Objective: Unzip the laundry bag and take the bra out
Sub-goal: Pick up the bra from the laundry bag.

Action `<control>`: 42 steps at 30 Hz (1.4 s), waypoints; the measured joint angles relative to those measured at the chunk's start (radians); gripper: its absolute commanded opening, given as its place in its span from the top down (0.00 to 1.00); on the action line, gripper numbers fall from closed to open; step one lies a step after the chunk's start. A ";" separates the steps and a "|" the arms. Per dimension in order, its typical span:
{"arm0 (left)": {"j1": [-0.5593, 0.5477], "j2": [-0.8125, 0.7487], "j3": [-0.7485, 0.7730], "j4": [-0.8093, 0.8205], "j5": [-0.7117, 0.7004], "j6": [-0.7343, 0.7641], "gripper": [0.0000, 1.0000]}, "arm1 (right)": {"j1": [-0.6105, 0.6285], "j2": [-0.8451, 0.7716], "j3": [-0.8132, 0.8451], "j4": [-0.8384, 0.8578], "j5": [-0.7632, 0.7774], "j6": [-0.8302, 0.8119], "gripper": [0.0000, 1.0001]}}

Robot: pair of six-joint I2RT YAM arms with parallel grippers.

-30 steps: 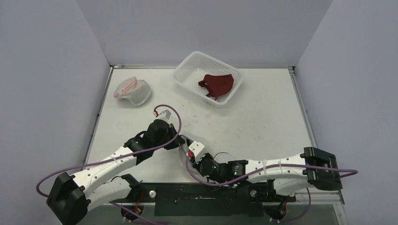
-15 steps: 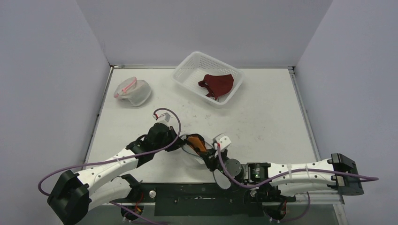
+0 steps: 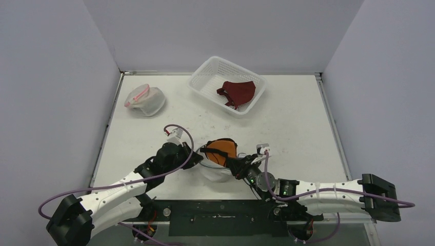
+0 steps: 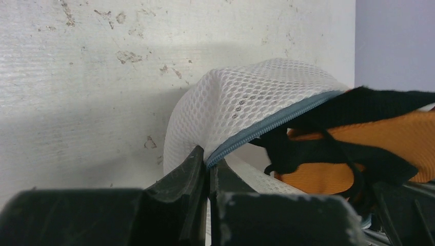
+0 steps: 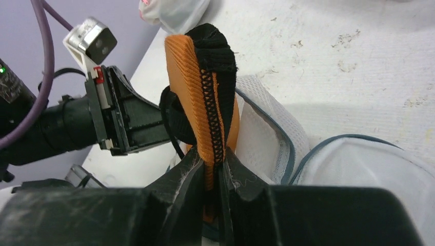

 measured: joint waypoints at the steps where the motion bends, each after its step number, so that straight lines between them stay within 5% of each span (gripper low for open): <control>1: -0.001 -0.010 -0.008 0.008 0.001 -0.002 0.94 | -0.010 -0.001 0.000 0.011 -0.005 0.006 0.95; 4: -0.002 -0.034 -0.022 0.015 0.007 -0.008 0.78 | -0.031 0.001 0.016 0.015 -0.036 0.003 0.95; 8: -0.002 -0.056 -0.024 0.014 0.012 -0.019 0.75 | -0.041 0.022 0.108 -0.021 -0.081 -0.034 0.95; 12: -0.001 -0.068 -0.024 0.011 0.015 -0.026 0.82 | -0.042 0.024 0.164 -0.038 -0.115 -0.065 0.95; 16: 0.003 -0.069 -0.024 0.006 0.016 -0.028 1.00 | -0.045 0.001 0.164 -0.068 -0.130 -0.076 0.95; 26: 0.011 -0.038 -0.024 0.006 0.016 -0.028 0.98 | -0.058 -0.072 0.164 -0.093 -0.129 -0.078 0.95; 42: 0.077 -0.153 -0.011 -0.183 0.025 -0.021 0.14 | -0.063 -0.167 0.365 -0.353 -0.097 -0.153 0.95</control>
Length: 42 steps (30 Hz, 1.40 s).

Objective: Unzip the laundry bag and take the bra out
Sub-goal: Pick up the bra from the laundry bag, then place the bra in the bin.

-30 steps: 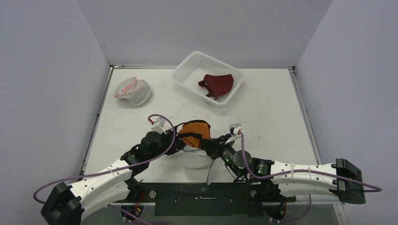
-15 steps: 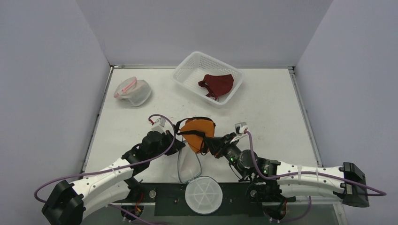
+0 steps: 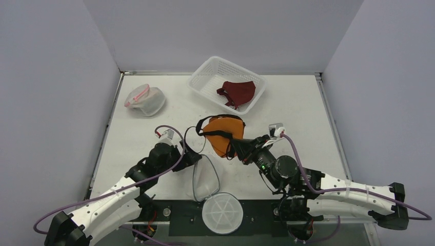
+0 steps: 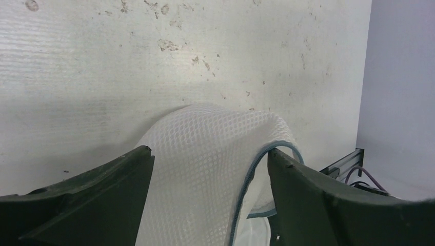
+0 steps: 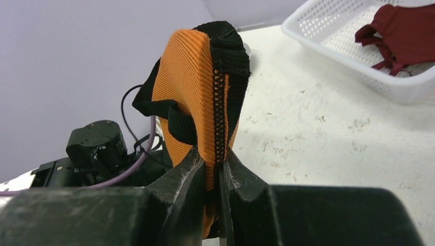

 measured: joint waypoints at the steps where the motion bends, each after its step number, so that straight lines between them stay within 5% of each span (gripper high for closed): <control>1: 0.003 -0.006 0.007 -0.017 -0.001 0.002 0.09 | 0.000 -0.005 0.023 -0.021 0.009 -0.011 0.95; 4: 0.016 -0.030 0.044 -0.077 0.009 0.021 0.01 | 0.000 -0.010 0.089 -0.084 0.054 -0.043 0.95; 13: 0.029 -0.153 0.122 -0.190 0.087 0.097 0.04 | -0.141 0.113 0.269 -0.213 0.119 -0.080 0.95; 20: 0.031 -0.200 0.170 -0.320 0.044 0.125 0.02 | -0.553 0.293 0.298 -0.181 -0.194 -0.010 0.95; 26: 0.031 -0.261 0.140 -0.352 -0.011 0.067 0.00 | -0.737 0.523 0.381 -0.099 -0.421 0.039 0.95; 34: 0.037 -0.318 0.059 -0.351 -0.079 -0.049 0.05 | -0.799 0.930 0.755 -0.019 -0.567 0.036 0.95; 42: 0.037 -0.327 0.058 -0.349 -0.110 -0.081 0.06 | -0.808 1.173 0.872 0.025 -0.584 -0.013 0.95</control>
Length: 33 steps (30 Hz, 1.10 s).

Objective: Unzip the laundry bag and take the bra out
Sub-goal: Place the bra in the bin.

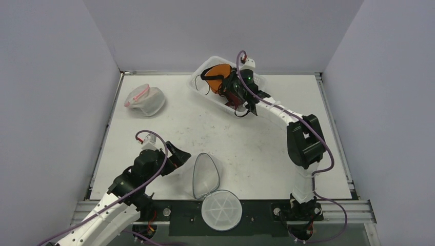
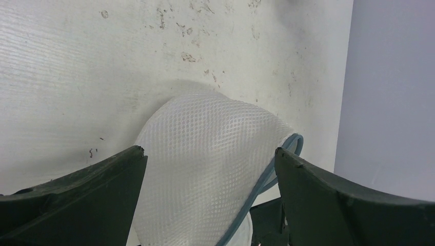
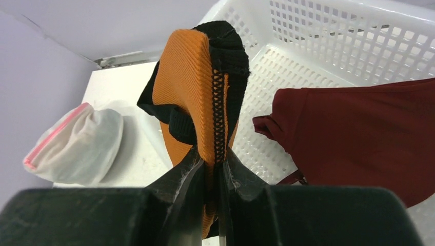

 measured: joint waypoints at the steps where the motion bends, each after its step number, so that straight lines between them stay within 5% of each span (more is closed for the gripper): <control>1: 0.000 0.000 0.000 0.000 -0.002 -0.002 0.06 | -0.002 0.020 0.002 0.008 -0.003 -0.003 0.95; 19: 0.001 0.062 -0.038 0.034 -0.007 -0.003 0.06 | -0.008 0.370 0.262 -0.011 -0.117 0.039 0.95; 33: 0.004 0.050 -0.061 0.040 0.006 -0.008 0.06 | 0.008 0.435 0.323 -0.108 -0.137 0.027 0.47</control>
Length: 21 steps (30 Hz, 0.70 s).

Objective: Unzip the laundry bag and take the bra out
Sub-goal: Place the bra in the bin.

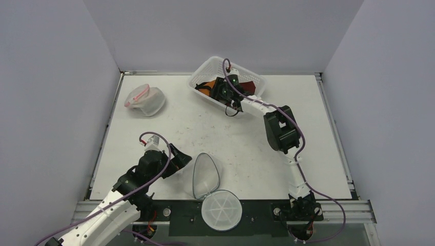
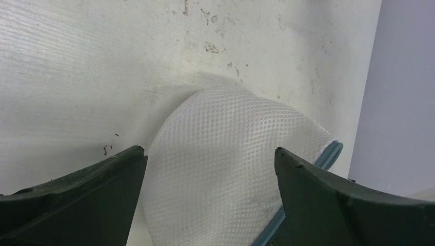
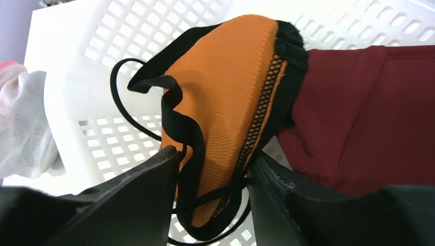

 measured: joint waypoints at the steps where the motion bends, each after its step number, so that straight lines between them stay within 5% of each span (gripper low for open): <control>1: 0.001 -0.003 -0.001 0.000 0.000 -0.002 0.06 | 0.003 0.000 0.000 -0.002 0.000 -0.002 0.45; 10: 0.003 -0.021 -0.001 -0.002 -0.003 -0.004 0.03 | 0.051 -0.075 0.000 -0.056 0.038 -0.061 0.29; 14: 0.003 0.000 0.013 -0.040 -0.030 0.008 0.04 | 0.082 -0.216 -0.027 -0.066 0.066 -0.092 0.07; 21: 0.005 0.079 0.107 -0.092 -0.068 0.060 0.03 | 0.103 -0.419 -0.046 -0.077 0.097 -0.132 0.10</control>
